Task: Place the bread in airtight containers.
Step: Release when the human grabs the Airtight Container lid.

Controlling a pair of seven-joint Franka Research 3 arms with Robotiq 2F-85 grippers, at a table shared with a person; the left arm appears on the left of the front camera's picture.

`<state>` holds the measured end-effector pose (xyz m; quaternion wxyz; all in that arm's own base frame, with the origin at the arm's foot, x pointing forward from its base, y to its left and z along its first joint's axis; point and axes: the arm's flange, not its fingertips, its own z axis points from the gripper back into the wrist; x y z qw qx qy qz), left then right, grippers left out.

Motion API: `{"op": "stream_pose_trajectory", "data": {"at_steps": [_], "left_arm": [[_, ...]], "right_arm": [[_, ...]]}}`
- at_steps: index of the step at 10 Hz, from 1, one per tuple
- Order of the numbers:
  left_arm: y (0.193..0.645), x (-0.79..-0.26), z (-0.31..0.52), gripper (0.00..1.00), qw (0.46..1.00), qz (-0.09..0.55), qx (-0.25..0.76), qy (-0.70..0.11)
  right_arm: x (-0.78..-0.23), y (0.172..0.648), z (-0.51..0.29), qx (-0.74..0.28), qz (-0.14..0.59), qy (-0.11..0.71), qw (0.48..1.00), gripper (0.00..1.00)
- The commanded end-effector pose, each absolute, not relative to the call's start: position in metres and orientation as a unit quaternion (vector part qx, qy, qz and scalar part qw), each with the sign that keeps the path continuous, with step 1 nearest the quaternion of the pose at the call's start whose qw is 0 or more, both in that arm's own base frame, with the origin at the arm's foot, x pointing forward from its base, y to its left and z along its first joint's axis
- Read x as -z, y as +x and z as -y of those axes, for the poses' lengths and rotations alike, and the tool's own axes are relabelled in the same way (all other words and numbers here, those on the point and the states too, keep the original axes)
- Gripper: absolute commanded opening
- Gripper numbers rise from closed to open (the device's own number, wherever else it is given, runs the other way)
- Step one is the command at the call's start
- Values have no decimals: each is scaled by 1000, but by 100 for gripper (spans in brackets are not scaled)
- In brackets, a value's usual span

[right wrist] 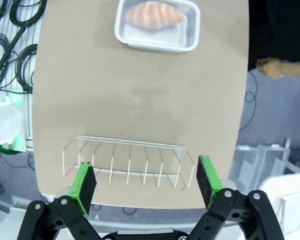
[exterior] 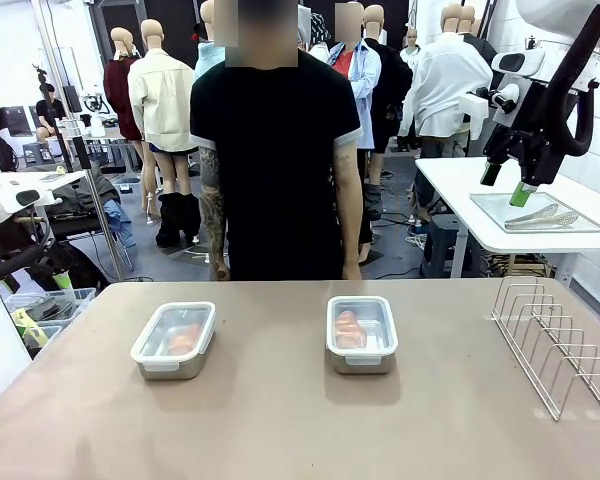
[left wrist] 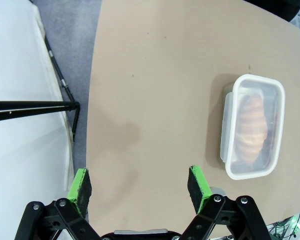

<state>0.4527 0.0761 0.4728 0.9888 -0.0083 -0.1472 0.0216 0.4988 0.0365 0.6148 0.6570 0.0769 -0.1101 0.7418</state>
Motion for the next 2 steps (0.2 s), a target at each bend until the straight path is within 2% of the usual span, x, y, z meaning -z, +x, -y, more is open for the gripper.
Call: {"op": "stream_pose_trajectory", "data": {"at_steps": [1,2], "left_arm": [[452,-473,-77,100,989,147,-25,-7],[452,-473,-77,100,989,147,-25,-7]], "right_arm": [[-616,500,-38,-740,107,73,660,100],[-616,500,-38,-740,107,73,660,100]]}}
